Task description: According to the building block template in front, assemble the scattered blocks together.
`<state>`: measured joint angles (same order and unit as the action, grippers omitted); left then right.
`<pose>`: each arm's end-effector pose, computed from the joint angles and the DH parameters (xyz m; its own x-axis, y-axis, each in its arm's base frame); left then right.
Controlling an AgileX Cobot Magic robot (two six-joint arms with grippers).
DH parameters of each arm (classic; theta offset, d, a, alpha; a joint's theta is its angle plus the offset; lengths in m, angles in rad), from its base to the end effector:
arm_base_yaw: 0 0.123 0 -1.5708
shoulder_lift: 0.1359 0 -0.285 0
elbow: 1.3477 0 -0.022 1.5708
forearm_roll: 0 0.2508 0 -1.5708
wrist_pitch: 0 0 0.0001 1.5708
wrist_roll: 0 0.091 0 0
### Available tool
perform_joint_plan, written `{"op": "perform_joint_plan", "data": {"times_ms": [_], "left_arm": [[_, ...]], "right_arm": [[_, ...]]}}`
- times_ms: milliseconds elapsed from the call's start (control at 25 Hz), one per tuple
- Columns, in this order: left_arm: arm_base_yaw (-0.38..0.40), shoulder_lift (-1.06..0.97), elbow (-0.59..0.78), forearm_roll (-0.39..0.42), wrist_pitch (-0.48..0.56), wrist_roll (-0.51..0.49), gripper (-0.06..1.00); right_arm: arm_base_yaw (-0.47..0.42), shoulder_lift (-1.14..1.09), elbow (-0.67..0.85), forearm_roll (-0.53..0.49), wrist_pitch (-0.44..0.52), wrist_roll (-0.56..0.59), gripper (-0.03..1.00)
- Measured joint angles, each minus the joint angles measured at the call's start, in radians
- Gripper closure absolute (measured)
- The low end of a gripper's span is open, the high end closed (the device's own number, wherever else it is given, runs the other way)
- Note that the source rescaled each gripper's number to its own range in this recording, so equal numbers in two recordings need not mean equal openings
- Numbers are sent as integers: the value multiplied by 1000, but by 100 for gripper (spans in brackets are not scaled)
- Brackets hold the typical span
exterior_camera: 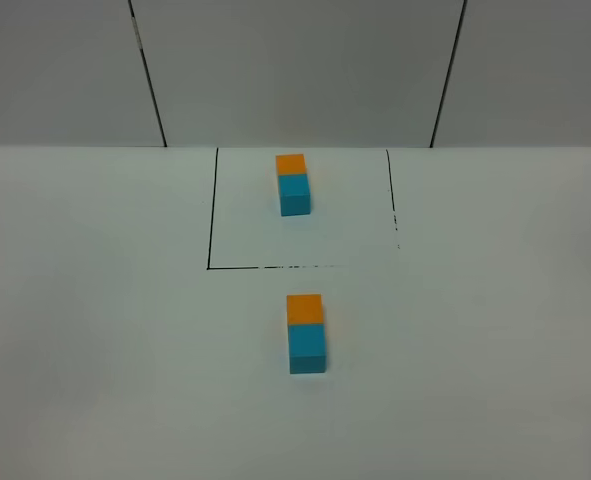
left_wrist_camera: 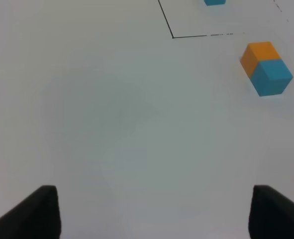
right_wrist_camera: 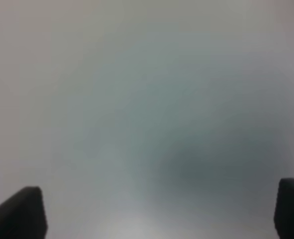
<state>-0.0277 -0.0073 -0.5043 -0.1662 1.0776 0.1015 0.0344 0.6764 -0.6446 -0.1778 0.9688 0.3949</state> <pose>-0.0081 -0.0130 0.2780 -0.4518 0.0345 -0.8915 0.1672 0.9848 -0.0466 0.1090 -0.0095 0.2948 -0.7368 0.2610 -0.6237 0.2810 0.9572 0.0686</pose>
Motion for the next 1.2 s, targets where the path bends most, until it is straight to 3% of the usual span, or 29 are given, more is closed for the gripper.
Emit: {"op": "perform_joint_plan", "data": {"times_ms": [480, 1200], "left_arm": [[0, 0, 0, 0, 0, 0, 21], [0, 0, 0, 0, 0, 0, 21]], "right_arm": [[0, -301, 123, 34, 6, -23, 14], [0, -589, 144, 63, 79, -88, 14]]}}
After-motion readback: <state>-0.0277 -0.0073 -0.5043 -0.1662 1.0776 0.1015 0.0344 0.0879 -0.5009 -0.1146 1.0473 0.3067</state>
